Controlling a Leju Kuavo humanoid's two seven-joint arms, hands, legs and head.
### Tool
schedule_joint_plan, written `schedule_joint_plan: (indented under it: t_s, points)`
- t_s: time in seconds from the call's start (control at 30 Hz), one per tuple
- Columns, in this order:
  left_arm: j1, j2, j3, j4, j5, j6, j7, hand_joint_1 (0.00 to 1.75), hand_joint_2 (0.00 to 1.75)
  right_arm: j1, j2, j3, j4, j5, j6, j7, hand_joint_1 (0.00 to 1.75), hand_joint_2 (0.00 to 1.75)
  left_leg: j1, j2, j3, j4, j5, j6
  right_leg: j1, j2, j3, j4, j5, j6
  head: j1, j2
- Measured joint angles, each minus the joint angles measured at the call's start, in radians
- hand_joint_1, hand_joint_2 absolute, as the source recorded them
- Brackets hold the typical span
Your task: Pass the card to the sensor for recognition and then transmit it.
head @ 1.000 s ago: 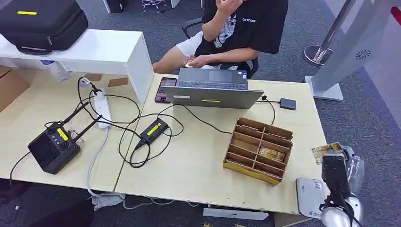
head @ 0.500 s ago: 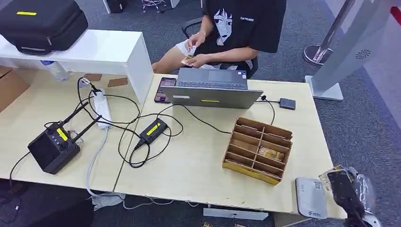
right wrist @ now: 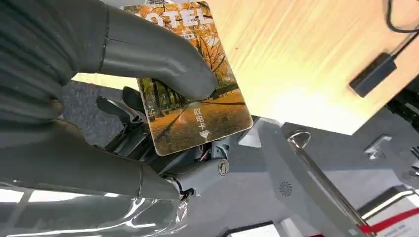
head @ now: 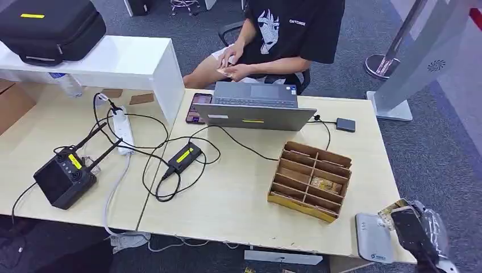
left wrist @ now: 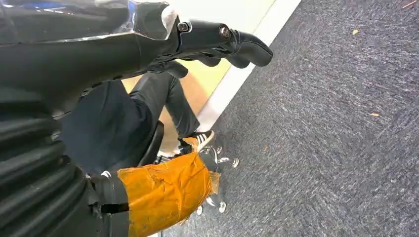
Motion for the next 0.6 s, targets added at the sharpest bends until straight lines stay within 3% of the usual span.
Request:
schedule_joint_plan:
  t_s: [0.43,0.6]
  points:
    - [0.000,0.008,-0.016,0.004,0.006,0.000,0.002,0.00,1.75,-0.011,-0.045,0.045,0.062,0.101,0.046,0.048,1.75,1.75,0.000,0.000,0.000,0.000,0.000,0.000,0.000,0.000,0.000,0.000,0.000,0.000,0.000,0.000]
    - [0.000,0.009,-0.024,0.006,0.006,0.000,0.004,0.00,1.75,-0.012,-0.046,0.058,0.064,0.097,0.000,0.028,1.75,1.75,0.000,0.000,0.000,0.000,0.000,0.000,0.000,0.000,0.000,0.000,0.000,0.000,0.000,0.000]
